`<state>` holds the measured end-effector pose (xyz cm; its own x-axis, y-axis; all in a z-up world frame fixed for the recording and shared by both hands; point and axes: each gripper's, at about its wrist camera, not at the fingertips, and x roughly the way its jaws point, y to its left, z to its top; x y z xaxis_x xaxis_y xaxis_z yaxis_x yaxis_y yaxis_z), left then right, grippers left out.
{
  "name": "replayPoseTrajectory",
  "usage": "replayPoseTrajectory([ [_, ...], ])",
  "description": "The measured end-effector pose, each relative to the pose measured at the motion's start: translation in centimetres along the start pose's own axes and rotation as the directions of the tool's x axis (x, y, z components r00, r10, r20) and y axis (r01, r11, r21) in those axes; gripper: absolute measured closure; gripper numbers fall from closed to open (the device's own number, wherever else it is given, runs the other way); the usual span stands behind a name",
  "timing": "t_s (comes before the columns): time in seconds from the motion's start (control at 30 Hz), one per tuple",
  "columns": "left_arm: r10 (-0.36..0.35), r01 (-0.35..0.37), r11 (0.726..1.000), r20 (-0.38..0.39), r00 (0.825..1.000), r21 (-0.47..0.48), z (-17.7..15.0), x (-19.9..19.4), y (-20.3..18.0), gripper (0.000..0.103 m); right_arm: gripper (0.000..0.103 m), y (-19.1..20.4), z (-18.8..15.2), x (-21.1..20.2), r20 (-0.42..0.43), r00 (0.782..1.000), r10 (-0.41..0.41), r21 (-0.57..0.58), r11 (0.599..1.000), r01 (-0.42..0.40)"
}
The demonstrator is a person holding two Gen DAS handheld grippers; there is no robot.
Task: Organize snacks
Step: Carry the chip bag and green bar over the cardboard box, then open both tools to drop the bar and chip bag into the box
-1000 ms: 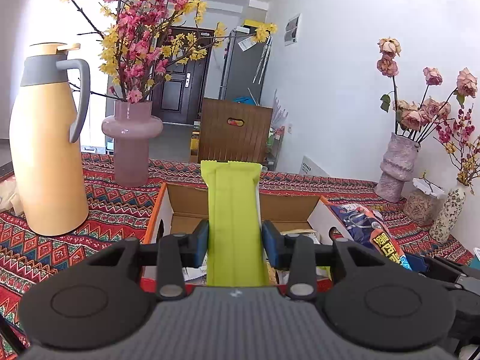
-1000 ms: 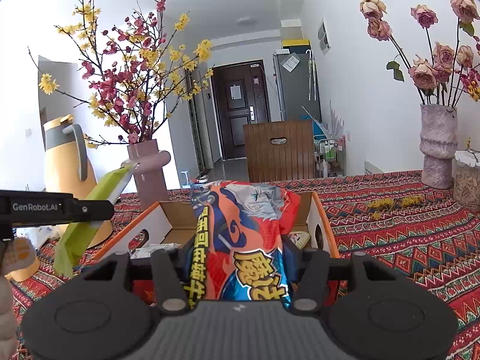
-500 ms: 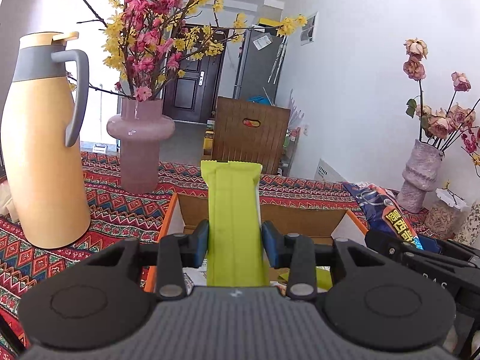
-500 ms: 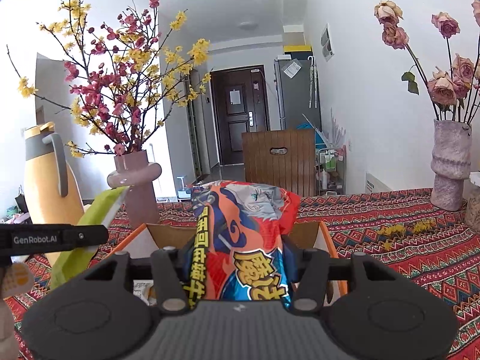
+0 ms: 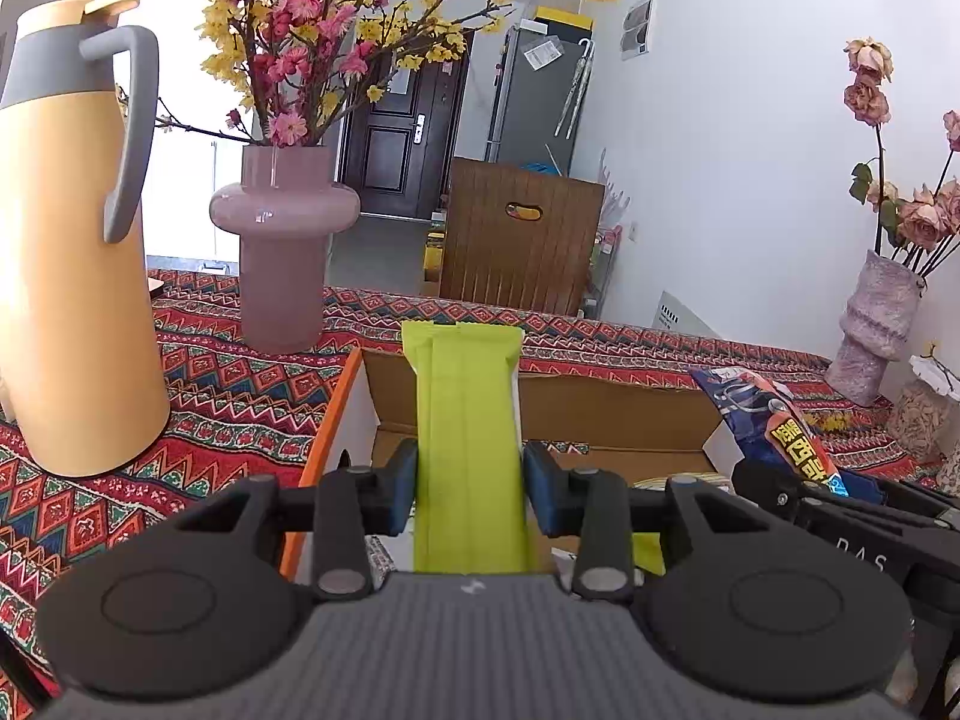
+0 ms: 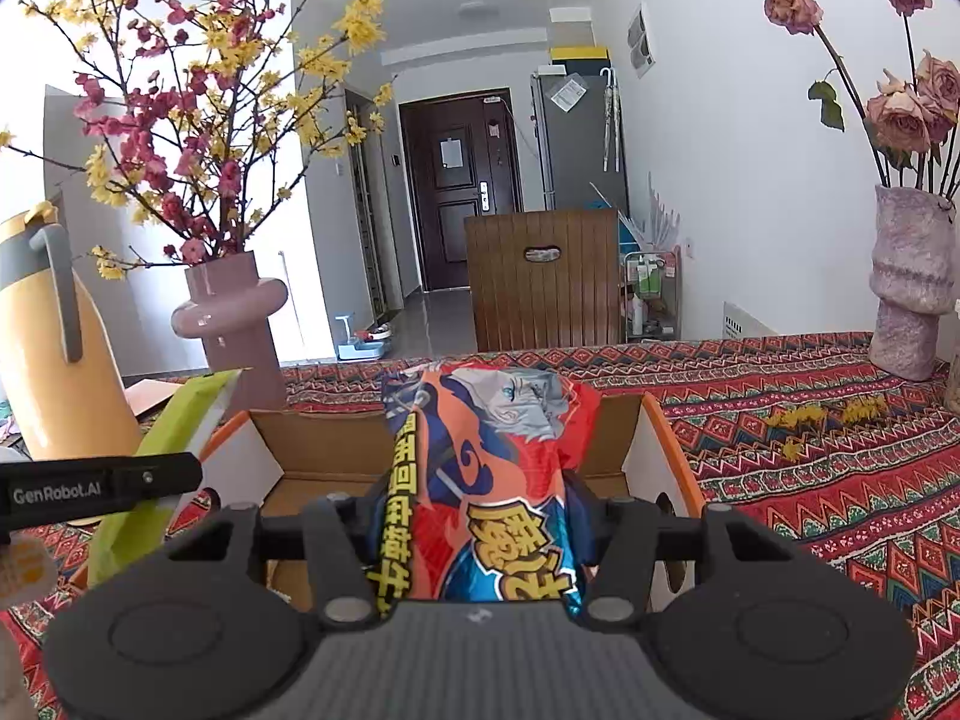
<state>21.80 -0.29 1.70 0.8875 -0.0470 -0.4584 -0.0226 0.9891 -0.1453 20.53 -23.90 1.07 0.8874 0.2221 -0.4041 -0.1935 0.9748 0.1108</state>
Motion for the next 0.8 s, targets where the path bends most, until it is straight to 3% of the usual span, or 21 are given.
replayPoseTrajectory([
  [0.27,0.004,-0.003,1.000,-0.034,0.999,0.026,-1.2,1.6,0.0,0.068,0.049,0.2,-1.0,1.3,-0.032,0.999,-0.041,-0.018,0.999,0.040],
  [0.3,-0.001,0.002,1.000,-0.033,0.999,0.030,-1.2,1.7,-0.1,0.074,0.048,0.2,-1.1,1.3,-0.032,0.999,-0.040,-0.020,0.999,0.040],
  [0.4,-0.009,0.010,0.999,-0.027,1.000,0.041,-1.3,1.5,-0.2,0.077,0.043,0.3,-1.2,1.2,-0.033,0.998,-0.044,-0.023,0.999,0.044],
  [0.47,-0.011,0.012,0.999,-0.020,1.000,0.041,-1.4,1.3,-0.2,0.075,0.033,0.1,-1.2,1.1,-0.030,0.999,-0.043,-0.018,0.999,0.042],
  [0.5,-0.012,0.013,0.999,-0.019,1.000,0.039,-1.4,1.3,-0.2,0.068,0.028,0.1,-1.2,0.9,-0.025,0.999,-0.042,-0.013,0.999,0.042],
  [0.53,-0.009,0.009,0.999,-0.015,1.000,0.036,-1.4,1.2,-0.1,0.063,0.016,-0.1,-1.2,0.6,-0.017,0.999,-0.043,-0.007,0.999,0.043],
  [0.57,-0.003,0.003,0.999,-0.010,1.000,0.033,-1.4,1.0,-0.1,0.050,0.007,-0.3,-1.2,0.4,-0.008,0.999,-0.045,-0.001,0.999,0.045],
  [0.6,0.005,-0.005,1.000,-0.001,1.000,0.029,-1.4,0.8,0.0,0.036,0.005,-0.4,-1.2,0.2,-0.001,0.999,-0.047,0.004,0.999,0.047],
  [0.63,0.006,-0.006,1.000,0.010,1.000,0.027,-1.4,0.6,0.1,0.034,0.001,-0.5,-1.1,0.0,0.006,0.999,-0.052,0.011,0.999,0.052],
  [0.73,-0.005,0.004,1.000,0.030,1.000,0.018,-1.3,-0.1,0.3,0.024,0.000,-0.6,-1.1,-0.5,0.020,0.999,-0.051,0.014,0.999,0.050],
  [0.8,0.009,-0.010,1.000,0.054,0.999,0.023,-1.2,-0.6,0.2,0.010,0.000,-0.5,-1.1,-0.8,0.031,0.998,-0.047,0.010,0.999,0.047],
])
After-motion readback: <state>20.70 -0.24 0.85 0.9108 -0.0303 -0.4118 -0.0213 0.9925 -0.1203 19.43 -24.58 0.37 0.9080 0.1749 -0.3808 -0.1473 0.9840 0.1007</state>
